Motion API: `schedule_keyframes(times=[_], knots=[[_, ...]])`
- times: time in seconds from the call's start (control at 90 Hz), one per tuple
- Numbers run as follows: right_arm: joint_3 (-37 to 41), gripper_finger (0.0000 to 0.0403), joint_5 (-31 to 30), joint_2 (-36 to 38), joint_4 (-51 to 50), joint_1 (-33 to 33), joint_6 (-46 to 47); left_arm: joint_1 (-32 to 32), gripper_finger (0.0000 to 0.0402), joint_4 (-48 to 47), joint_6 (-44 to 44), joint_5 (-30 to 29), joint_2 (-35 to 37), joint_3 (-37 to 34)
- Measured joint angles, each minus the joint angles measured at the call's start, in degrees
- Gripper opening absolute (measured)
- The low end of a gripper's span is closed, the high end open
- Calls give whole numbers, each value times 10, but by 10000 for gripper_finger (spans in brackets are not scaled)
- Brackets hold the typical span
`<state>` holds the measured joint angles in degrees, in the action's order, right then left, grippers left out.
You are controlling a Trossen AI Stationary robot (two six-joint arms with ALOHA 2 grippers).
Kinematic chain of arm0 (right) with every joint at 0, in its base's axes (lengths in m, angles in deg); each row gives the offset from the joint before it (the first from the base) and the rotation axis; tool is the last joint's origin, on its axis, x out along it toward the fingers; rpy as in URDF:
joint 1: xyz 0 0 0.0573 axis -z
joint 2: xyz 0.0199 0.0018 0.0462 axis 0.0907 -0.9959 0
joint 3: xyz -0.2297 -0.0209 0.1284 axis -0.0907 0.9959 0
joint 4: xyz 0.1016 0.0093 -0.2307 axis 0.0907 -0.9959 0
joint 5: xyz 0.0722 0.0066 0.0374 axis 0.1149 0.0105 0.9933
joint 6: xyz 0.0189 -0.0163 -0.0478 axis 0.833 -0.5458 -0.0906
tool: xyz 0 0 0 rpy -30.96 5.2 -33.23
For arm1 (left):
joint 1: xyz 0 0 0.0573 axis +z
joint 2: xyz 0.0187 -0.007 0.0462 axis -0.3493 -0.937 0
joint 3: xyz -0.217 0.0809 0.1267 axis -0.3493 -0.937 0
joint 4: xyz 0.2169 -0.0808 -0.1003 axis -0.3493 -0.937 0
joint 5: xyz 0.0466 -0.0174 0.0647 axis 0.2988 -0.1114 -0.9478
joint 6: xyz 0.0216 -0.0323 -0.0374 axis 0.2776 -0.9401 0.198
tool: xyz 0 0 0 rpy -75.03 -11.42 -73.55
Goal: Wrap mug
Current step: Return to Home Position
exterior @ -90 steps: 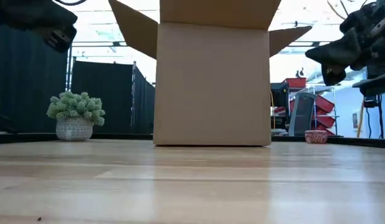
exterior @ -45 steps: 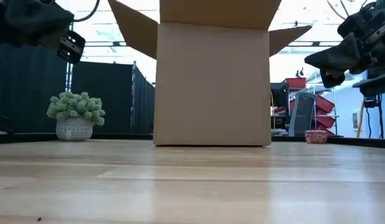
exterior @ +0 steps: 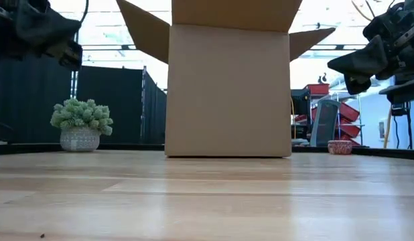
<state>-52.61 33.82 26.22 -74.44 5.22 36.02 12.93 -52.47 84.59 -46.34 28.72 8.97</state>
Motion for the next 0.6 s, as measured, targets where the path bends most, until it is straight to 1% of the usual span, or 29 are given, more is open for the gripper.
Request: schedule_keyframes(times=[0.078,0.167,0.3,0.6], knots=[[0,0,-1,0,0,0,4,10,0,-34,-7,-26,0,0],[0,0,-1,0,0,0,5,24,0,-28,-18,-54,-3,0],[0,0,0,0,0,0,6,43,0,-29,-18,-55,0,0],[0,0,0,0,0,0,6,44,0,-29,-18,-55,-13,0]])
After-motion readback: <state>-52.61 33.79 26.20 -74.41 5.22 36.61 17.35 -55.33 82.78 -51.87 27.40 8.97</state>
